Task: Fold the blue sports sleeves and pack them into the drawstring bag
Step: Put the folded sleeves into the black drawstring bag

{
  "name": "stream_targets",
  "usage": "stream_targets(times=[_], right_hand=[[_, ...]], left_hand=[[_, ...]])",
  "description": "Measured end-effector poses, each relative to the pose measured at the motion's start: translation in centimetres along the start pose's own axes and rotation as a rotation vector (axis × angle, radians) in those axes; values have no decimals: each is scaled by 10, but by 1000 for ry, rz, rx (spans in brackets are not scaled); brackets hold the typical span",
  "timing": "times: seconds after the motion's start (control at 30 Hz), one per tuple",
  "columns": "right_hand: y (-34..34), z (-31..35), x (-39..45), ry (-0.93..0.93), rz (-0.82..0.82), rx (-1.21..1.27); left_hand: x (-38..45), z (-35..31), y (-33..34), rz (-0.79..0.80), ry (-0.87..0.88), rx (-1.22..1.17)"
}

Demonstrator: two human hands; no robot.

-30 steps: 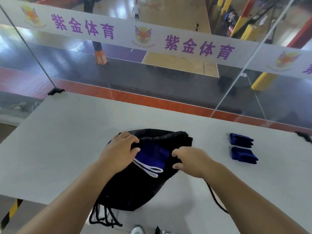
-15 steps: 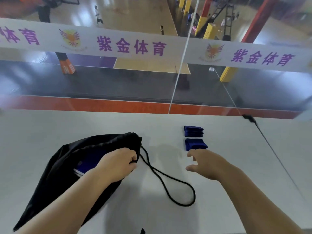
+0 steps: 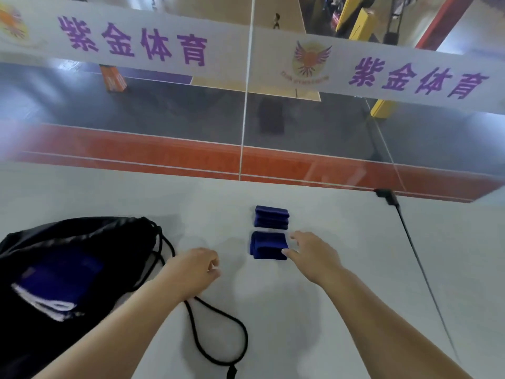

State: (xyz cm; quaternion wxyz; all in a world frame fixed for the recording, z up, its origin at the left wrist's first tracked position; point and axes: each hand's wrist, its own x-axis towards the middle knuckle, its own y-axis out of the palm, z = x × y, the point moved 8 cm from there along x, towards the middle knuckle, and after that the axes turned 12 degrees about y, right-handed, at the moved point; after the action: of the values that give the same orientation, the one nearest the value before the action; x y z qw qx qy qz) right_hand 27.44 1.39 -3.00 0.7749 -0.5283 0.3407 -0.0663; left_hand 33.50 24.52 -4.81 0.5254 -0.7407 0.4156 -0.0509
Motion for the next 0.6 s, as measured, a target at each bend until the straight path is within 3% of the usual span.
stream_targets(times=[0.13, 0.37, 0.6], right_hand=[[21, 21, 26, -137, 56, 24], [47, 11, 33, -127, 118, 68], [38, -21, 27, 109, 155, -100]], left_hand=[[17, 2, -3, -14, -25, -5], [54, -10, -18, -48, 26, -14], [102, -41, -31, -130, 89, -92]])
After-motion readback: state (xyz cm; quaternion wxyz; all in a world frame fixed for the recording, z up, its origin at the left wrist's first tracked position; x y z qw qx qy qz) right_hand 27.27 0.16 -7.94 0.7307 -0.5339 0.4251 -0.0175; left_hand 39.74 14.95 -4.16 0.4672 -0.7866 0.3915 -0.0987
